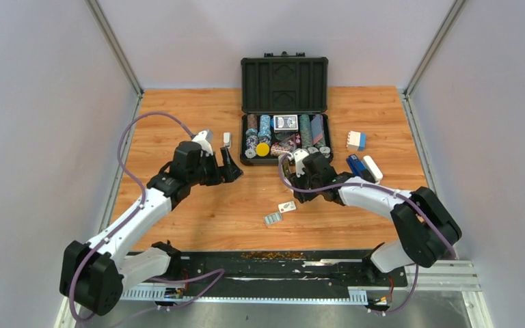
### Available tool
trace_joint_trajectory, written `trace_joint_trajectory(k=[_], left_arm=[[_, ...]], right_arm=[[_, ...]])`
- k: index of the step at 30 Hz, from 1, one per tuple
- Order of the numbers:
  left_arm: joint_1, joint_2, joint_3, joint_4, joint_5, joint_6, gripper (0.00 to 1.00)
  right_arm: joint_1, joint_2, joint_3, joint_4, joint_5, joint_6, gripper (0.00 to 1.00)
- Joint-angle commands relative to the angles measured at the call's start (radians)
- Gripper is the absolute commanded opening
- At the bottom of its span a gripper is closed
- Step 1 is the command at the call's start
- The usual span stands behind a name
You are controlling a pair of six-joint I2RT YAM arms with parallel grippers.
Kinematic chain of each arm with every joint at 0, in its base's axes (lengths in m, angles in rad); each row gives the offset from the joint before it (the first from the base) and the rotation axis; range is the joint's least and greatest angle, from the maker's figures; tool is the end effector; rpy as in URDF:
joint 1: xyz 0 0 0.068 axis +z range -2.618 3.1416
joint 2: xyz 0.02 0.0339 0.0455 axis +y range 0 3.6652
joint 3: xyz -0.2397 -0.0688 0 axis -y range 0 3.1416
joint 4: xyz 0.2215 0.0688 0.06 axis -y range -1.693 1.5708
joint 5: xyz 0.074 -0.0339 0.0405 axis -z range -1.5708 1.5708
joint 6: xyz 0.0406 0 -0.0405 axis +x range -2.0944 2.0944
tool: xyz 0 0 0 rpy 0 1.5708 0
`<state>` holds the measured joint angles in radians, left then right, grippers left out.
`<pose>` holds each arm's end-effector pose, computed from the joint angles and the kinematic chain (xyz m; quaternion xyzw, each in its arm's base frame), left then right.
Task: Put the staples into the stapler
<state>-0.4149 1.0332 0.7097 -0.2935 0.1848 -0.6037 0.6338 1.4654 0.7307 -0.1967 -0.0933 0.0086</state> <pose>0.1976 -0.0952 0.2400 -0.0412 0.8847 -0.2944 0.3591 0.2134 0.1615 0.1561 -0.3056 0.8978 0.1411 0.2839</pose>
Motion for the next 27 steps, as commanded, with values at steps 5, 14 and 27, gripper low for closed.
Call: trace_joint_trajectory(k=[5, 14, 27], left_arm=[[-0.034, 0.172, 0.08, 0.247, 0.049, -0.155, 1.0], [-0.069, 0.376, 0.115, 0.521, 0.145, -0.15, 0.98], [-0.125, 0.589, 0.232, 0.572, 0.153, -0.173, 0.83]], right_arm=[[0.024, -0.009, -0.054, 0.143, -0.004, -0.004, 0.21], [0.031, -0.02, -0.093, 0.233, -0.099, -0.063, 0.1], [0.032, 0.008, -0.121, 0.298, -0.127, -0.068, 0.1]])
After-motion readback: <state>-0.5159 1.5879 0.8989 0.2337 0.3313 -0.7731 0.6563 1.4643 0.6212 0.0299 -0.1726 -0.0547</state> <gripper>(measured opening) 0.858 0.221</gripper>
